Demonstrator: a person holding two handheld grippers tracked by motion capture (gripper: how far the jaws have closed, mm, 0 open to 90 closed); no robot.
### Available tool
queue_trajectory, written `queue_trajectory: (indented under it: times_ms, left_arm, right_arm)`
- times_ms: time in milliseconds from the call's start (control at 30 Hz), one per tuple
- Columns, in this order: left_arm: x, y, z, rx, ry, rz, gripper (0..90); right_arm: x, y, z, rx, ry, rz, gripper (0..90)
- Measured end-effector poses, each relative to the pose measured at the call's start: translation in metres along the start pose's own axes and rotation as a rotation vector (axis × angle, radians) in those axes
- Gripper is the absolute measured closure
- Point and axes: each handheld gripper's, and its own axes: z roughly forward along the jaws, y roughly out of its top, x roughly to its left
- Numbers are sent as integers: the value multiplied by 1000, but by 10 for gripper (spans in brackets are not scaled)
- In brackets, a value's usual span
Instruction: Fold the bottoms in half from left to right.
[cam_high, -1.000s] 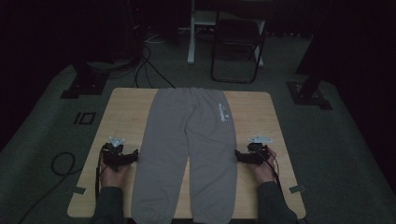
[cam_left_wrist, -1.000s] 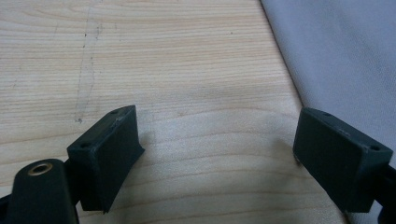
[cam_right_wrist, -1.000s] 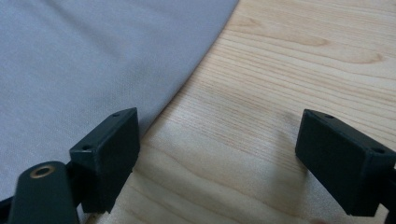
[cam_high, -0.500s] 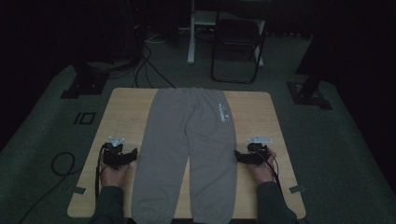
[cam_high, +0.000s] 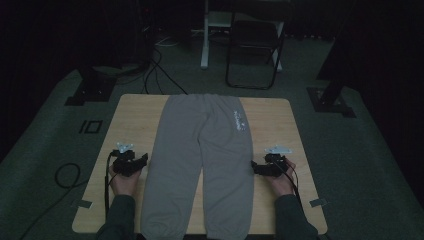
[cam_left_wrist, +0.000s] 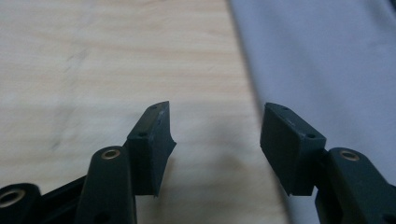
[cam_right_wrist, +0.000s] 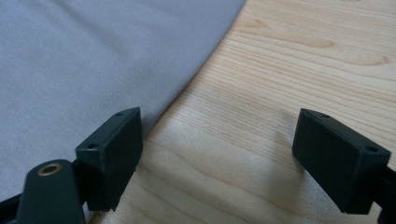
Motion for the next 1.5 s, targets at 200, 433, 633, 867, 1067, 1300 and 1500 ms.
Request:
queue_trajectory:
  times_ms: [200,433,633,867,1067,1300,1500]
  left_arm:
    - [-17,16,13,2,-28,30,409]
    - [-29,20,39,77,20,49,396]
    - [-30,20,37,77,61,56,608]
    - [-25,9,30,33,14,46,861]
    - [-6,4,23,29,9,21,876]
    - [10,5,21,37,-13,-64,886]
    - [0,12,17,-27,-140,-102,889]
  right_arm:
    - [1,0,0,-1,0,-1,163]
    - [1,0,0,0,6,-6,164]
    - [1,0,0,0,7,-8,164]
    - [2,-1,-1,0,8,-9,164]
    - [2,-1,-1,1,11,-11,164]
    - [3,-1,-2,0,14,-13,164]
    - [3,-1,-2,0,14,-13,164]
